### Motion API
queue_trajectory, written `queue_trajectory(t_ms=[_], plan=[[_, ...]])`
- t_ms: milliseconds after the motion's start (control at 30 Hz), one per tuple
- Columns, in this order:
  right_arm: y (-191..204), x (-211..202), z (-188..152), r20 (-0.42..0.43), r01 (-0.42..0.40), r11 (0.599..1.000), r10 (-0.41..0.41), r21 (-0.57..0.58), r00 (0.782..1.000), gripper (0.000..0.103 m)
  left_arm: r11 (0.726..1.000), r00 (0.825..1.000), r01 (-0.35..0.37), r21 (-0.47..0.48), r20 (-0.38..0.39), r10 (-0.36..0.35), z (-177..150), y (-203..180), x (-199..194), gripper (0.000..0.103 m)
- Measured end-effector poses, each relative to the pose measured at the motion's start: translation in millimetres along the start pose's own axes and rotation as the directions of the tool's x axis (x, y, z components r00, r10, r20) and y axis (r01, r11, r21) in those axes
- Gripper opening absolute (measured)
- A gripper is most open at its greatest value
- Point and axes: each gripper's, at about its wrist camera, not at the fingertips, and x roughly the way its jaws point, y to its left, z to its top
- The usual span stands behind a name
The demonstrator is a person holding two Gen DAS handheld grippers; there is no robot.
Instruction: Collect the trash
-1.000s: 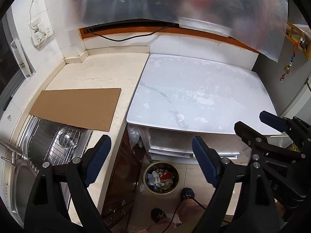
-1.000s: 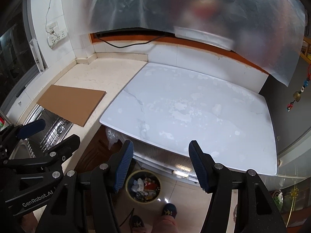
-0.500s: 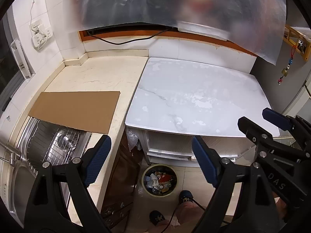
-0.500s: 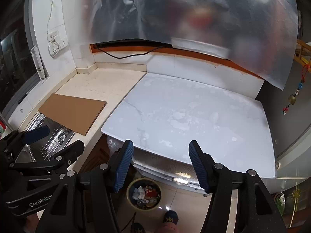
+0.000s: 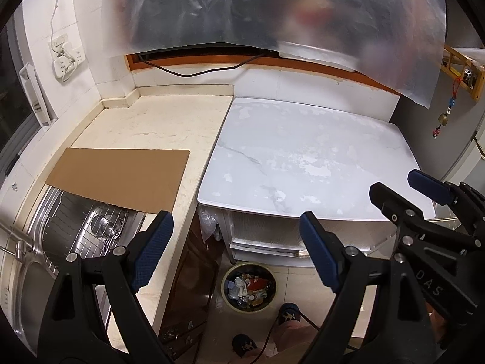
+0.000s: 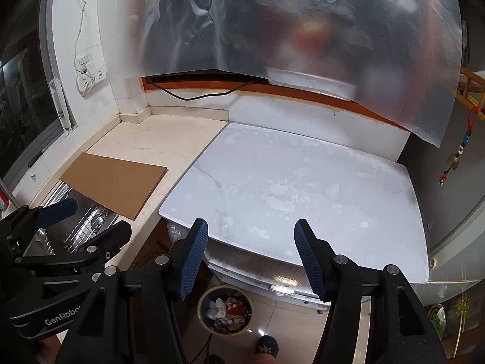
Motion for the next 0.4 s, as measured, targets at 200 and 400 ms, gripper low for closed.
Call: queue_trajectory(t_ms=[200,400], plan=[[-0.1,1.7,3.3,0.005,-0.006,1.000,0.006,-0.011,1.000,0.061,1.000,1.000,-0.007,-0.009,0.007,0.007,-1.1,1.8,-3.4,0.083],[1.0,4.0,5.9,0.009,-0.009,1.000,0.009,-0.019,1.000,0.061,1.000,1.000,-0.020,-0.019,0.005,0.020,-2.5,3.0,-4.5,0.083]])
